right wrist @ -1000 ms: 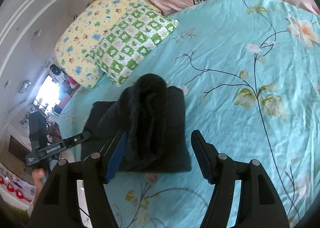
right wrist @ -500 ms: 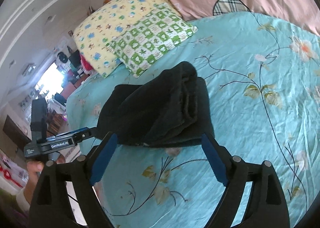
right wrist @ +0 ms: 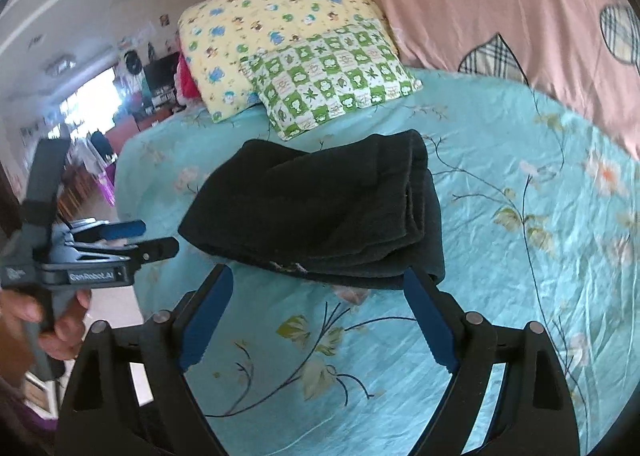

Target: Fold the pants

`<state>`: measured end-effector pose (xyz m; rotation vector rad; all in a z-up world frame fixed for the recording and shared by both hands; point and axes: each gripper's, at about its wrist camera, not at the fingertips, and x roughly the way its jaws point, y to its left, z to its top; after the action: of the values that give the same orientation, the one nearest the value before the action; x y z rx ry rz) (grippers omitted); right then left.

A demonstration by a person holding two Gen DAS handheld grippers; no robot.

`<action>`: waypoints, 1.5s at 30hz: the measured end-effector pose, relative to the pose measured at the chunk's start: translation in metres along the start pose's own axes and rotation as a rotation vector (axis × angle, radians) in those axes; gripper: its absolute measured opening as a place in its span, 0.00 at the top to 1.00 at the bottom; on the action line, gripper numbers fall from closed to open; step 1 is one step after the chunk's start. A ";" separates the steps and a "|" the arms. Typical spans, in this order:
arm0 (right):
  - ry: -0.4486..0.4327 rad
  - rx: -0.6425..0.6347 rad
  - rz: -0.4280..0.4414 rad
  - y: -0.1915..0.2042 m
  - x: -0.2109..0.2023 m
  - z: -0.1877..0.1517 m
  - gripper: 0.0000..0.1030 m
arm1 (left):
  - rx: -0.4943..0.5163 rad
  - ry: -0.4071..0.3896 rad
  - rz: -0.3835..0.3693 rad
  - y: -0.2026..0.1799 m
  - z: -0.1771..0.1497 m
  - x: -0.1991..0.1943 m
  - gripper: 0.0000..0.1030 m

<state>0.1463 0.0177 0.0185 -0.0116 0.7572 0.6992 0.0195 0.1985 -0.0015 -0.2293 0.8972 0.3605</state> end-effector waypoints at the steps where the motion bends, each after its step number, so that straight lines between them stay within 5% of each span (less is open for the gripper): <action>1: 0.001 -0.011 -0.002 0.001 0.001 -0.002 0.15 | 0.004 0.007 -0.002 -0.002 -0.002 0.001 0.23; 7: 0.090 -0.048 -0.034 0.005 0.016 -0.011 0.15 | 0.027 0.018 0.004 -0.011 -0.003 0.004 0.23; 45: 0.072 -0.008 0.017 0.000 0.031 0.000 0.14 | 0.011 0.020 0.041 -0.014 -0.001 0.021 0.21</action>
<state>0.1624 0.0356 -0.0014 -0.0381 0.8240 0.7213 0.0365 0.1898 -0.0186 -0.2052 0.9241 0.3918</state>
